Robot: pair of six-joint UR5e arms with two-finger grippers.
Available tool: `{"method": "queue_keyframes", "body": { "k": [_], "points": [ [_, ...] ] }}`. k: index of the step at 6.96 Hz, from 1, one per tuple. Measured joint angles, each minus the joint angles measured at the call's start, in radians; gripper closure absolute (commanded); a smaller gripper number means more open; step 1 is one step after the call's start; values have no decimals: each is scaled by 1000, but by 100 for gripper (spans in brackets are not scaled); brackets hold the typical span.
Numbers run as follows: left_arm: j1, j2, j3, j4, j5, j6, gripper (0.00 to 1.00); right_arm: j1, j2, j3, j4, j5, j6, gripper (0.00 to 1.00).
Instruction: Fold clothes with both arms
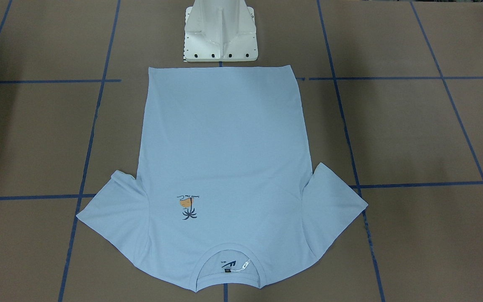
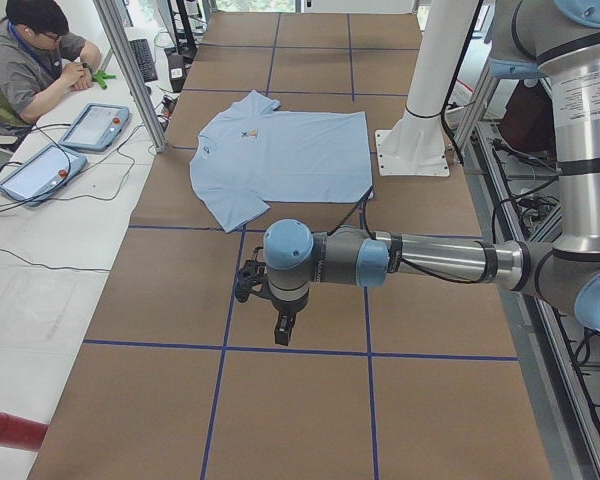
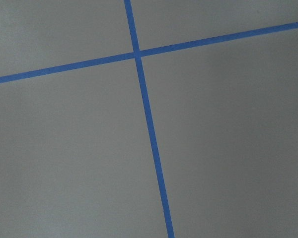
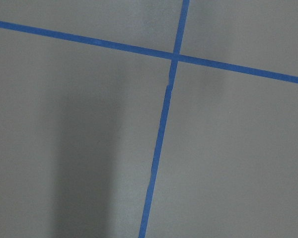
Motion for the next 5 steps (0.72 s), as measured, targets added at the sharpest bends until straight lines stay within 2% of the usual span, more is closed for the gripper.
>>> {"method": "queue_keyframes", "body": {
  "k": [3, 5],
  "points": [
    [1, 0, -8, -1, 1, 2, 0, 0, 1, 3, 9, 0, 0, 0],
    [2, 0, -14, -30, 12, 4, 0, 0, 1, 7, 73, 1, 0, 0]
  ]
}}
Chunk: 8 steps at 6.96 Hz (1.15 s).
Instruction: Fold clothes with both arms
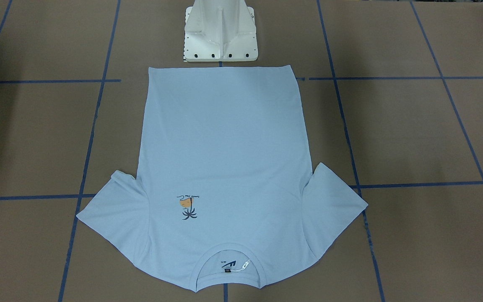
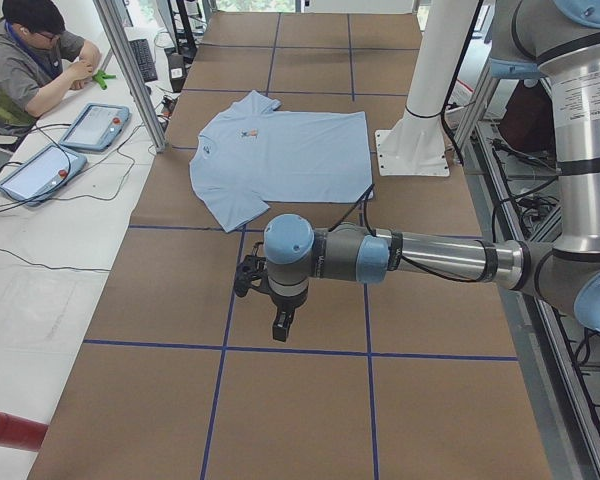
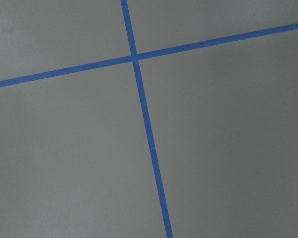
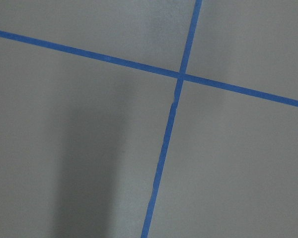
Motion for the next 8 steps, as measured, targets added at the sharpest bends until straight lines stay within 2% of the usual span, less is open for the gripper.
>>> {"method": "queue_keyframes", "body": {
  "k": [2, 3, 4, 6, 8],
  "points": [
    [0, 9, 22, -120, 41, 2, 0, -3, 6, 1, 76, 0, 3, 0],
    [0, 3, 44, -171, 43, 1, 0, -7, 25, -4, 158, -4, 6, 0],
    [-1, -32, 68, -248, 44, -3, 0, -11, 65, -28, 229, -7, 31, 0],
    [-1, -134, 131, -455, 48, -6, 0, -18, 157, -105, 289, 4, 121, 0],
    [0, -160, 159, -569, 46, -7, 0, -104, 267, -166, 323, 7, 248, 0]
  ]
}}
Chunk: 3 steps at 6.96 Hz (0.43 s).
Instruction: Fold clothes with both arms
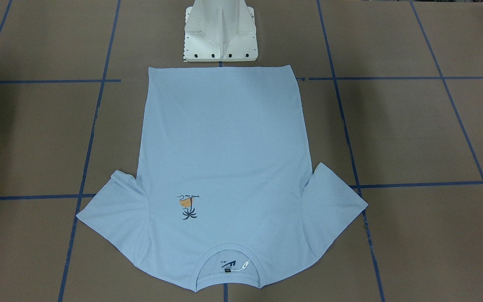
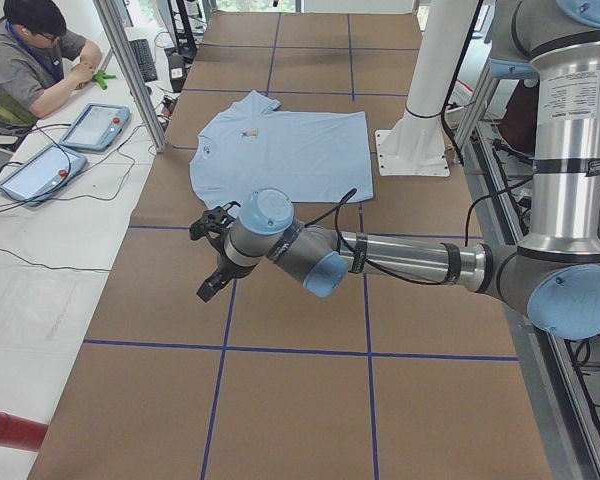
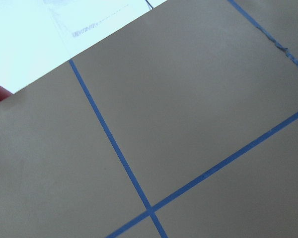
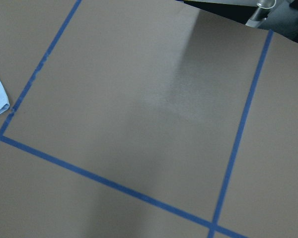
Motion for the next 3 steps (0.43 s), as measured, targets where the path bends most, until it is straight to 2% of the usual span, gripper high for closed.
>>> {"method": "queue_keyframes", "body": {
  "k": [1, 2, 3],
  "points": [
    [0, -3, 2, -16, -1, 0, 0, -80, 56, -21, 51, -20, 182, 3],
    [0, -3, 1, -21, -2, 1, 0, -177, 92, -47, 158, -78, 388, 12],
    [-1, -3, 0, -23, -3, 1, 0, -276, 136, -100, 271, -167, 565, 15]
  ]
}}
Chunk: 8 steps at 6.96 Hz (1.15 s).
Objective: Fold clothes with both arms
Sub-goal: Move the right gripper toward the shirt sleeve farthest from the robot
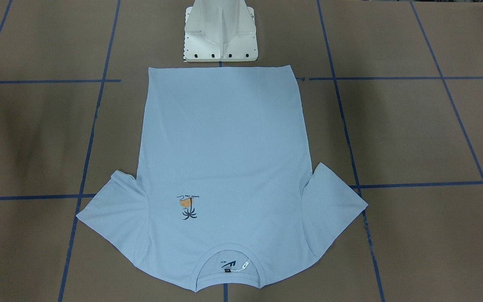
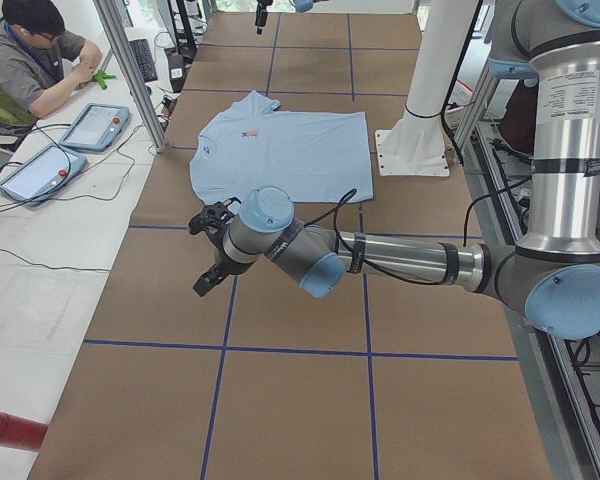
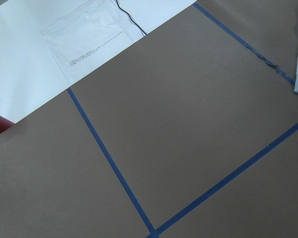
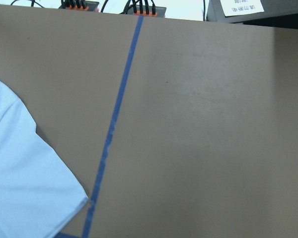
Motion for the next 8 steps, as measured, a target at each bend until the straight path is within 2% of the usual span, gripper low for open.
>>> {"method": "queue_keyframes", "body": {
  "k": [2, 3, 5, 7, 8],
  "points": [
    [-1, 1, -4, -1, -1, 1, 0, -148, 128, -173, 145, -166, 180, 21],
    [-1, 2, -7, -1, -2, 1, 0, -195, 159, -238, 201, -211, 215, 24],
    [-1, 2, -5, -1, -2, 2, 0, -271, 171, -289, 251, -286, 252, 30],
    [-1, 0, -4, -1, -2, 2, 0, -307, 168, -304, 257, -319, 264, 34],
    [-1, 0, -3, -2, -2, 2, 0, -313, 167, -310, 258, -323, 264, 49]
  ]
}}
